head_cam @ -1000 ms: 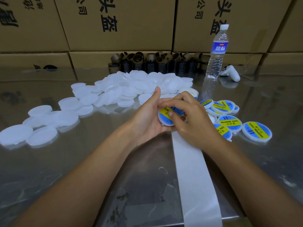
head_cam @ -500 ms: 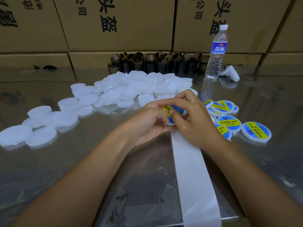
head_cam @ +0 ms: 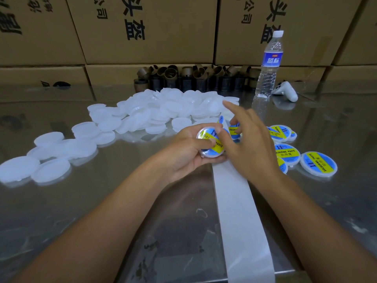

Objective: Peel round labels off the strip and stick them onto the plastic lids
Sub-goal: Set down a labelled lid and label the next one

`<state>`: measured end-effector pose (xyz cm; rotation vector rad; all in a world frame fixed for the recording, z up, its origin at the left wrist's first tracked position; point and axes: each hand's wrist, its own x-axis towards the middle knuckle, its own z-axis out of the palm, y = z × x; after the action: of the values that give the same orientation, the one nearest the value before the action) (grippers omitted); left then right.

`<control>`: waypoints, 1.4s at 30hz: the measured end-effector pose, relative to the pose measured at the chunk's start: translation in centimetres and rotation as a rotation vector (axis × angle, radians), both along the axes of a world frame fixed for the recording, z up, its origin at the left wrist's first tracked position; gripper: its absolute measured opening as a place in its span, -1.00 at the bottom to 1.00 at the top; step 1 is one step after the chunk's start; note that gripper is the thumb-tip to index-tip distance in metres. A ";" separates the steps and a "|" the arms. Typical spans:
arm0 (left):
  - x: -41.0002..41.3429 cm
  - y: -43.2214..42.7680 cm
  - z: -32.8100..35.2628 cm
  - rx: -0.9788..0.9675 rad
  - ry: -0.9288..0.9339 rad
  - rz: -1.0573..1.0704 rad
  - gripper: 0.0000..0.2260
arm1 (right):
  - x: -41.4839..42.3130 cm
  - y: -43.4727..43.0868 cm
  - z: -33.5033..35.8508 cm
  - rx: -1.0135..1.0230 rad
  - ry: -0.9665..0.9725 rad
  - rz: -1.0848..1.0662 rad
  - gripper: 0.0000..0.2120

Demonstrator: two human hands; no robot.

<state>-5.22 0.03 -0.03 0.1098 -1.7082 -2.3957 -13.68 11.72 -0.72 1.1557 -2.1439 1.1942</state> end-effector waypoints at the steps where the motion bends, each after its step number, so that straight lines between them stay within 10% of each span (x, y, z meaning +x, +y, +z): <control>1: 0.0 0.0 0.0 -0.001 0.010 0.020 -0.79 | -0.1 -0.1 -0.1 -0.021 -0.034 0.002 -0.55; 34: -0.4 -0.4 -0.5 -0.216 0.089 0.297 -0.92 | 0.3 -0.5 0.5 -0.145 -0.346 0.227 -0.89; 42: -0.4 -0.5 -0.6 -0.196 0.078 0.331 -0.94 | 0.4 -0.6 0.3 -0.115 -0.322 0.285 -0.63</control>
<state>-5.59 -0.52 -0.60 0.2457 -1.7245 -1.9630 -13.33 11.08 -0.40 1.3248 -2.1473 1.7081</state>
